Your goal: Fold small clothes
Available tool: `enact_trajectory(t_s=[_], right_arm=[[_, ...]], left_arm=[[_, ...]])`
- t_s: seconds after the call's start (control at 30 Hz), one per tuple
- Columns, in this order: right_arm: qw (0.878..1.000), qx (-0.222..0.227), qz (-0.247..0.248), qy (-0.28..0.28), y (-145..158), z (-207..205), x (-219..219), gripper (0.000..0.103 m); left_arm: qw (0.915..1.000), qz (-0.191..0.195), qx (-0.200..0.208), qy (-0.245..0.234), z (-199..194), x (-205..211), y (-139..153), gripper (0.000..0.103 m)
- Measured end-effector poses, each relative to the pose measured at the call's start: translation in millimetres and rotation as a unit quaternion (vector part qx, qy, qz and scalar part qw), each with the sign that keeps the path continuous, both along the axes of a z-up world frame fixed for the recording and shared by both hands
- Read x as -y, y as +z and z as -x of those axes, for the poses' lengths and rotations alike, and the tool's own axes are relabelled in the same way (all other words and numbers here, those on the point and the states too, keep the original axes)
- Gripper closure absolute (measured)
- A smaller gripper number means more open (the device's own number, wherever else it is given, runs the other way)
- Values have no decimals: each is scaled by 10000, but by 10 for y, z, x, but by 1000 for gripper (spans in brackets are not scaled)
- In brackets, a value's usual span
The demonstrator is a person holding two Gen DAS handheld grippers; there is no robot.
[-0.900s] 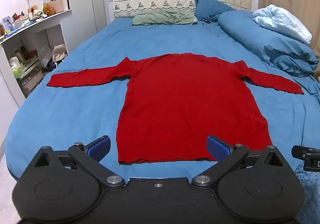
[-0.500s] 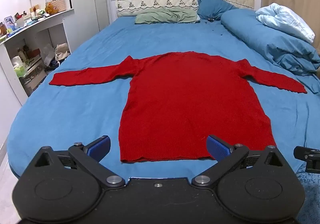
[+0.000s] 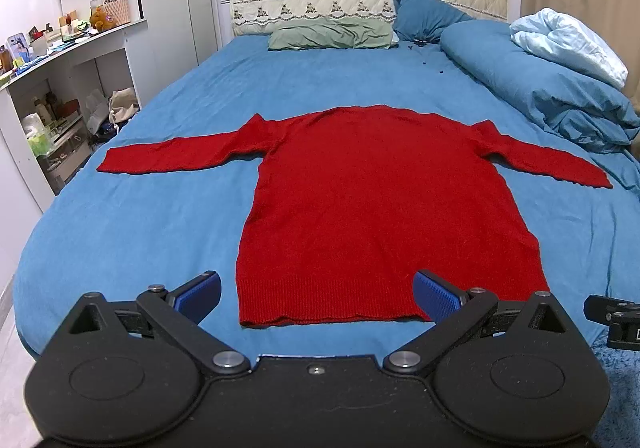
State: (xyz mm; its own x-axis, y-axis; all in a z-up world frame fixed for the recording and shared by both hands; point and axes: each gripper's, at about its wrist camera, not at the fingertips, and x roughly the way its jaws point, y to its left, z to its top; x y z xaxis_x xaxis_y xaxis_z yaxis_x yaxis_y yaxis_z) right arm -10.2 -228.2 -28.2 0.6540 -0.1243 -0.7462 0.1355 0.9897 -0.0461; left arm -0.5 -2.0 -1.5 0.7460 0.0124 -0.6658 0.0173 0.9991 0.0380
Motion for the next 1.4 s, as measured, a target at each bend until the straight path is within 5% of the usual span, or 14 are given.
enact_trajectory(t_s=[1.4], right_arm=[[10000,18,5,11,6,0,-30,0]], left_arm=[[10000,15,2,12,-7,-8,40,0]])
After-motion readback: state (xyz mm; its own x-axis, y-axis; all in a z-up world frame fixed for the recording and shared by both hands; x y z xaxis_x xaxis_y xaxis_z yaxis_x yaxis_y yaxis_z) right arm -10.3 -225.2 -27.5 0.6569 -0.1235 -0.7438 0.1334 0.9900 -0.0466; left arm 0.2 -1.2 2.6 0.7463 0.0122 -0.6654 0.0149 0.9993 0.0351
